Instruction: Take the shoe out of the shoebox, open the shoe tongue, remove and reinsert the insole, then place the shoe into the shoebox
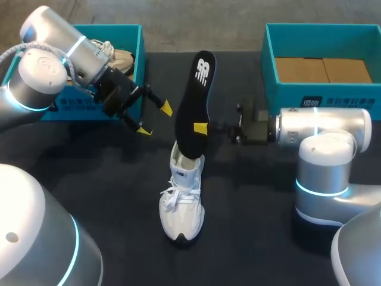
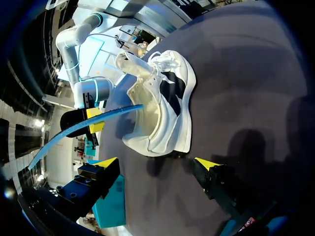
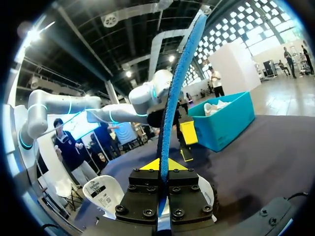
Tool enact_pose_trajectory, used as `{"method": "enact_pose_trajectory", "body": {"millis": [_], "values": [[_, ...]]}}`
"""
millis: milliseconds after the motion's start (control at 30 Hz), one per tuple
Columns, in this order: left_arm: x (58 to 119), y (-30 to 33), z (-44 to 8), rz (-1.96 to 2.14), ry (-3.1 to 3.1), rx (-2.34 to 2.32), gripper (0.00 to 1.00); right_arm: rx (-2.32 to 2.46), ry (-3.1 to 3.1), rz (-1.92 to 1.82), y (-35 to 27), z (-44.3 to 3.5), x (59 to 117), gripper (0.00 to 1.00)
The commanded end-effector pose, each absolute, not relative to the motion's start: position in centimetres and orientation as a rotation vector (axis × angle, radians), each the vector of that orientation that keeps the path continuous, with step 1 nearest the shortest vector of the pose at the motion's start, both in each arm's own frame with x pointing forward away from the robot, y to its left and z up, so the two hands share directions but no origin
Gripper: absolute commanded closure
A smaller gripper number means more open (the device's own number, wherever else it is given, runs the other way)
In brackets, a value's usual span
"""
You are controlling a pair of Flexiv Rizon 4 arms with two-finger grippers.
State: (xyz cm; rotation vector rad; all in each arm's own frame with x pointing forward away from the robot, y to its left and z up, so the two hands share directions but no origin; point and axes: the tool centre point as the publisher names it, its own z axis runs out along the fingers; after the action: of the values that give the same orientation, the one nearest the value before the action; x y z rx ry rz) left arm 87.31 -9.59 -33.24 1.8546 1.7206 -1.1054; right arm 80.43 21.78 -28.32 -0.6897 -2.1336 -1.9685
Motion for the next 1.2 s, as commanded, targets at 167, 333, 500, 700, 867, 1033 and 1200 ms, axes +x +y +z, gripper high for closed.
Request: {"method": "enact_pose_trajectory", "body": {"millis": [167, 333, 500, 700, 867, 1033, 1200], "values": [[87.3, -9.6, -33.2, -1.103, 1.722, 1.857, 0.00, -0.665, -2.140, -1.955, 22.8, -28.0, 81.2, 1.00], [87.3, -9.6, -33.2, -1.103, 1.722, 1.857, 0.00, -0.655, -2.138, -1.952, 23.3, -27.9, 81.4, 1.00], [87.3, -9.6, -33.2, -1.103, 1.722, 1.857, 0.00, -0.651, -2.136, -1.950, 23.9, -28.1, 81.4, 1.00], [87.3, -9.6, -33.2, -1.103, 1.722, 1.857, 0.00, -0.654, -2.128, -1.946, 24.3, -28.5, 81.4, 1.00], [87.3, -9.6, -33.2, -1.103, 1.722, 1.857, 0.00, -0.662, -2.125, -1.948, 24.4, -28.6, 81.2, 1.00], [87.3, -9.6, -33.2, -1.103, 1.722, 1.857, 0.00, -0.675, -2.124, -1.952, 24.4, -28.7, 81.2, 1.00], [87.3, -9.6, -33.2, -1.103, 1.722, 1.857, 0.00, -0.675, -2.124, -1.952, 24.4, -28.7, 81.2, 1.00]]}}
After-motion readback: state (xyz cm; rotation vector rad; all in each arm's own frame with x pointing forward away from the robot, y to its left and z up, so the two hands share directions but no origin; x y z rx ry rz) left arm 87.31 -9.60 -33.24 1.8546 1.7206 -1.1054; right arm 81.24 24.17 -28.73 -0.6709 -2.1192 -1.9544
